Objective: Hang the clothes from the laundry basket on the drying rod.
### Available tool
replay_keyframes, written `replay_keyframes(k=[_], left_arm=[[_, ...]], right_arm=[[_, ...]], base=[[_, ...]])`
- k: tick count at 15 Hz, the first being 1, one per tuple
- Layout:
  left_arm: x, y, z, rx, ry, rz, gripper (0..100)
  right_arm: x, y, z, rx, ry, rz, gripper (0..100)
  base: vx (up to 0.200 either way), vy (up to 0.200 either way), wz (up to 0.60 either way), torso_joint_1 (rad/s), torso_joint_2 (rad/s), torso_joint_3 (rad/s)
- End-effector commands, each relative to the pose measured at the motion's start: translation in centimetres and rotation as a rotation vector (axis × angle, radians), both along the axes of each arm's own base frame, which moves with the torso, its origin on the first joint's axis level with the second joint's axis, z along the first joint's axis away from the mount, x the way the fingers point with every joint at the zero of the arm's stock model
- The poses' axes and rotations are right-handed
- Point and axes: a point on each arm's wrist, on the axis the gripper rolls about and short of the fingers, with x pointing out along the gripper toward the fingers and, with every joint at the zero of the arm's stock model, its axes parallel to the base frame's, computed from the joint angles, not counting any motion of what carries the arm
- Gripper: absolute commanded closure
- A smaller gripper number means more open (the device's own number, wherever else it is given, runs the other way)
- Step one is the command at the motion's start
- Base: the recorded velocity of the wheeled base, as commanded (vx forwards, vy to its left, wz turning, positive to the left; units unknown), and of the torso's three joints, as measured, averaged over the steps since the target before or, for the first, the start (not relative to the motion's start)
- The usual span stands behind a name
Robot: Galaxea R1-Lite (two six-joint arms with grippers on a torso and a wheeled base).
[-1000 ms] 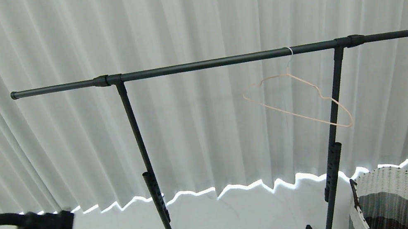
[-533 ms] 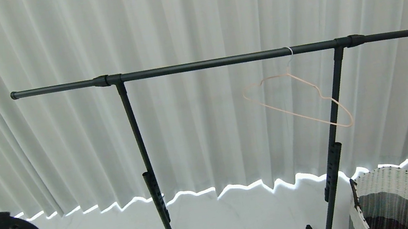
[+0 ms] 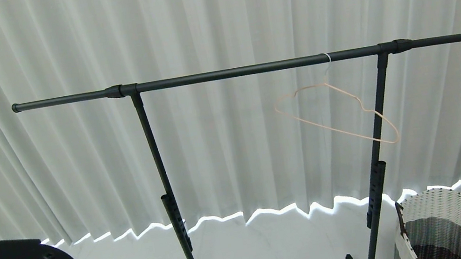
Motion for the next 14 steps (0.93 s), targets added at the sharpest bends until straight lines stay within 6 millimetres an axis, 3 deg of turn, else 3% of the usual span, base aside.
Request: replay_keyframes(k=[1, 5, 6, 14], left_arm=[[0.0, 0.0, 0.0, 0.001, 0.001, 0.001, 100], [0.1, 0.2, 0.1, -0.003, -0.004, 0.015, 100], [0.2, 0.2, 0.1, -0.003, -0.005, 0.018, 100], [0.4, 1.5, 0.2, 0.008, -0.060, 0.114, 100]], right_arm=[[0.0, 0.1, 0.2, 0.007, -0.001, 0.000, 100], [0.0, 0.1, 0.3, 0.014, -0.004, -0.003, 100], [0.0, 0.1, 0.3, 0.014, -0.004, -0.003, 0], [1.4, -0.2, 0.1, -0.007, -0.047, -0.213, 0]], base=[[0.000, 0.000, 0.00, 0.000, 0.00, 0.000], [0.000, 0.000, 0.00, 0.000, 0.00, 0.000], [0.000, 0.000, 0.00, 0.000, 0.00, 0.000], [0.000, 0.000, 0.00, 0.000, 0.00, 0.000]])
